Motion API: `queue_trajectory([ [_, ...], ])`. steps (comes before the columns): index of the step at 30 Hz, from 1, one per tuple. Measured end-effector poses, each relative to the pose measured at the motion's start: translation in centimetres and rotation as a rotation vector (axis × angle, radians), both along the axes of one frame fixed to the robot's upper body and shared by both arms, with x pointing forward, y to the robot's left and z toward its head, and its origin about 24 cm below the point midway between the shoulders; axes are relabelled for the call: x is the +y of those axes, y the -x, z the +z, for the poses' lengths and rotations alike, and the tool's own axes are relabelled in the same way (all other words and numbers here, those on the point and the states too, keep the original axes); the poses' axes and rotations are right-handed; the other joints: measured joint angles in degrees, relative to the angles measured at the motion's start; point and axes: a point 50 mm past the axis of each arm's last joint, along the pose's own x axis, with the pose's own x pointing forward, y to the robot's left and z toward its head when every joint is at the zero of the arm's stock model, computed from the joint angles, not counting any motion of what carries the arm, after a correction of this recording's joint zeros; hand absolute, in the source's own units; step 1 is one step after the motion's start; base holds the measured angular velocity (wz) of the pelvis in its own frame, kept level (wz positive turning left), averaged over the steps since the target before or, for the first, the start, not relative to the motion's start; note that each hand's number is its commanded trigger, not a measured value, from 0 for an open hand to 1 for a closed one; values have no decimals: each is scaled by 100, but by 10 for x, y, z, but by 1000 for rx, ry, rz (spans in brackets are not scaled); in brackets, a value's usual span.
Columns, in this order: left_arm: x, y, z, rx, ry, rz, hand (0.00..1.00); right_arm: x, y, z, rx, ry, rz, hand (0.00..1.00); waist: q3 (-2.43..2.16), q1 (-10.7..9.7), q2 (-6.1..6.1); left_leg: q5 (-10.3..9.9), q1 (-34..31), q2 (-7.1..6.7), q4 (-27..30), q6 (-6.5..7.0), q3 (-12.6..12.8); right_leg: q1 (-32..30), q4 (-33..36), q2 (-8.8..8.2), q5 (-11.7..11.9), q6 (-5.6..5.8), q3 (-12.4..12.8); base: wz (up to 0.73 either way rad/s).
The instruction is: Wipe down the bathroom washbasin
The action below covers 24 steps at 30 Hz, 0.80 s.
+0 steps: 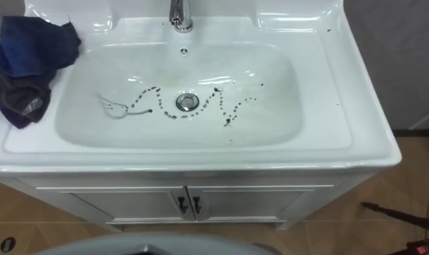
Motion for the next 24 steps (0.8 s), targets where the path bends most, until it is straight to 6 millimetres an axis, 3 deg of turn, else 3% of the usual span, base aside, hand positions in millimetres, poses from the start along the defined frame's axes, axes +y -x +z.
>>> queue_trajectory([
  [7, 2, -1, 0, -12, -23, 23, 0, 0, 1, 0, 2, -4, -15, 0, -2, -6, -2, 0, -40, -7, 40, 0, 11, 25, -95, 4, 8, 11, -15, 0],
  [16, 7, -2, 2, -69, -72, 265, 0, -3, 3, 0, -1, 18, -43, 0, -15, 3, 46, 2, -58, -11, 103, 0, 101, 5, -78, 6, -1, 13, 30, -3],
  [24, 34, -28, 12, -309, -217, 524, 0, -23, -1, 4, -45, 71, -42, 0, -4, 133, 186, 2, -58, -6, 75, 0, 105, -46, 5, 7, 2, 13, 49, 0],
])
